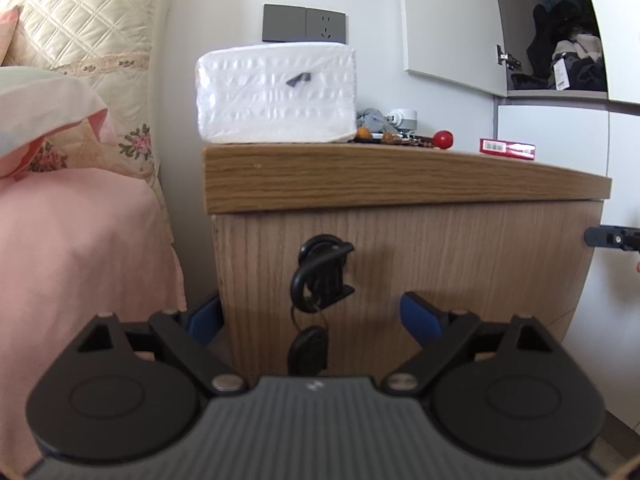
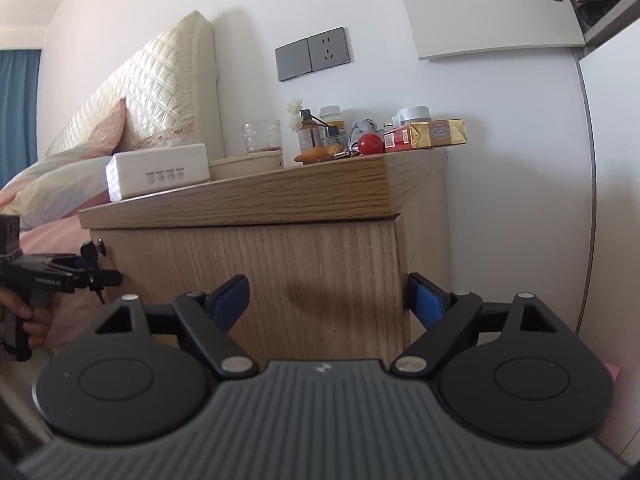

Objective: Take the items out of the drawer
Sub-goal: 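Pull the top drawer open with the left tool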

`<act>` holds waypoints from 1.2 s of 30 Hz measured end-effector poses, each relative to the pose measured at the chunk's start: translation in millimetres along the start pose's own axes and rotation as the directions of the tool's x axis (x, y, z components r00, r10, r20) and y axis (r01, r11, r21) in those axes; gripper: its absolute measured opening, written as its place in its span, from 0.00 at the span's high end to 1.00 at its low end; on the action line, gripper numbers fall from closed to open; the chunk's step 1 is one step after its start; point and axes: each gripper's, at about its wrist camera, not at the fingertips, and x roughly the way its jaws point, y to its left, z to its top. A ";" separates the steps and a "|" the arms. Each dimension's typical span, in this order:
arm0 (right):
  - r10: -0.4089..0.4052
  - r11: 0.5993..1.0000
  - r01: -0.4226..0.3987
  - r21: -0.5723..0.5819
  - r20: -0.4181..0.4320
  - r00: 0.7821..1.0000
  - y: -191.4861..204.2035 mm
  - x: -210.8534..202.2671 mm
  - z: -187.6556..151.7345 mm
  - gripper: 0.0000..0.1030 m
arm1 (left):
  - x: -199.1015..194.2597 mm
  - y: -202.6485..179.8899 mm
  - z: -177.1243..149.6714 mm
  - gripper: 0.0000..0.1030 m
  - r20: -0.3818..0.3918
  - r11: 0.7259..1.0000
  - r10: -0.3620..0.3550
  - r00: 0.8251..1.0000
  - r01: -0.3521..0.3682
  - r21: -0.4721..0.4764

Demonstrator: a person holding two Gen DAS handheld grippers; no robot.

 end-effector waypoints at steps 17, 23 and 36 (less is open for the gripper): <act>0.066 0.997 -0.068 -0.030 -0.047 0.997 -6.2 -4.5 5.3 0.14 | -4.4 -2.4 0.4 0.09 -0.011 1.000 0.004 1.000 -0.004 0.005; 0.091 0.995 -0.093 -0.043 -0.059 0.994 -6.3 -10.3 6.0 0.14 | -11.0 -5.2 -2.3 0.09 -0.009 1.000 0.006 1.000 -0.006 0.007; 0.097 0.994 -0.101 -0.045 -0.068 0.993 3.5 -28.8 2.9 0.14 | -32.7 -12.4 -11.9 0.10 0.012 1.000 0.009 1.000 -0.009 0.026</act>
